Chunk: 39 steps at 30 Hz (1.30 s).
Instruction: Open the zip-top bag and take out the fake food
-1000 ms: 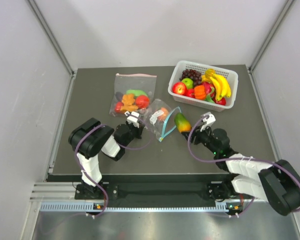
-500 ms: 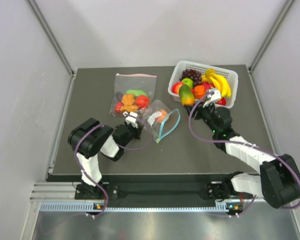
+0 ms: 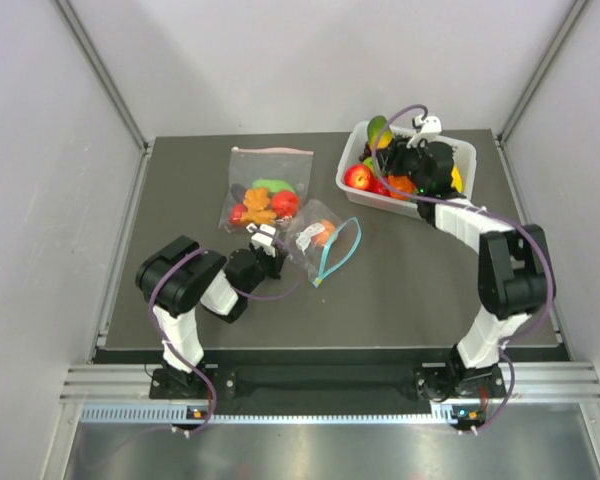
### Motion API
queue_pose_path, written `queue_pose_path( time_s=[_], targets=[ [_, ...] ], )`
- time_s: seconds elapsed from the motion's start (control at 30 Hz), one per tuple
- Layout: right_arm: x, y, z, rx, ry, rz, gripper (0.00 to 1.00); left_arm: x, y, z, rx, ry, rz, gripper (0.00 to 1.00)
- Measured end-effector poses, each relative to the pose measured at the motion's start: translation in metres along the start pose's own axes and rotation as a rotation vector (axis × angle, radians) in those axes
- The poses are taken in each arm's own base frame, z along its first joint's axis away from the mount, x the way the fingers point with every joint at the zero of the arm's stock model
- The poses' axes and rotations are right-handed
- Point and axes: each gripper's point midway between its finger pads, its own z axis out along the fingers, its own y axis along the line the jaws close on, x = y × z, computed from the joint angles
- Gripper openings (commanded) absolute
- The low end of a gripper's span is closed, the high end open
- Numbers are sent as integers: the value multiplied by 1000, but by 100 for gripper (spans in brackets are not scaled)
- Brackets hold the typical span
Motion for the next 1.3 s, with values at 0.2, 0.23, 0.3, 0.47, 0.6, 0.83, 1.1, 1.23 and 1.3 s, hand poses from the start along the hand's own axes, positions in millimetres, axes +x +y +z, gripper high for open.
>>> queue_pose_path(
  time_s=[0.2, 0.23, 0.3, 0.47, 0.6, 0.83, 1.1, 1.23, 1.3],
  targets=[
    [29, -18, 37, 32, 96, 24, 45, 0, -2, 0, 9, 1, 0, 0],
    [33, -20, 40, 37, 109, 26, 47, 0, -2, 0, 11, 2, 0, 0],
    [36, -22, 45, 45, 122, 27, 56, 0, -2, 0, 13, 2, 0, 0],
    [40, -25, 51, 51, 139, 26, 77, 0, -3, 0, 17, 2, 0, 0],
    [39, -24, 51, 48, 137, 21, 79, 1, -3, 0, 20, 3, 0, 0],
    [42, -19, 39, 25, 111, 10, 79, 1, -4, 0, 20, 3, 0, 0],
    [13, 24, -23, -44, 13, -71, 79, 1, -4, 0, 24, 4, 0, 0],
    [-8, 63, -65, -115, -82, -120, 79, 1, -5, 0, 26, 4, 0, 0],
    [-10, 78, -85, -148, -118, -137, 79, 1, -5, -1, 28, 5, 0, 0]
  ],
)
